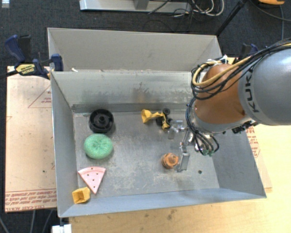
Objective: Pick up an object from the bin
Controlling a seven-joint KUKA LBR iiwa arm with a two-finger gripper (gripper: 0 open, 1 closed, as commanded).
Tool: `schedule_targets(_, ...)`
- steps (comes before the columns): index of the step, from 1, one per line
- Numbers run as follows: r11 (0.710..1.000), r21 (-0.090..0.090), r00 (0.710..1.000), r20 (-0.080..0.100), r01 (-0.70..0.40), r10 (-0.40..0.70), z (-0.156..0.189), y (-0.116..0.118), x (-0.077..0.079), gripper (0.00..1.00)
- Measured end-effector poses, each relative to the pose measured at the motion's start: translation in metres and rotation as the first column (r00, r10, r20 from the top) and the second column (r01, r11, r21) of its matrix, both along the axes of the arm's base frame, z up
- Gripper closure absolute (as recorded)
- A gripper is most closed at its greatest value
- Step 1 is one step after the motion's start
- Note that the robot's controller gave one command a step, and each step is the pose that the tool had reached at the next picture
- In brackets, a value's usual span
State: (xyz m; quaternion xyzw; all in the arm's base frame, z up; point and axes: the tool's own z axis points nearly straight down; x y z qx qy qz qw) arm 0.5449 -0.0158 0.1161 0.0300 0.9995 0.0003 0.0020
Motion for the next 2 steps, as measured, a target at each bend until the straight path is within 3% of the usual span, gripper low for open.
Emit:
schedule_targets(1, 0.999, 0.001, 0.999, -0.004, 0.032, -0.032, -0.046, 0.008, -0.024, 0.00)
schedule_targets(2, 1.000, 0.000, 1.000, -0.001, 0.028, -0.028, -0.046, -0.002, -0.011, 1.00)
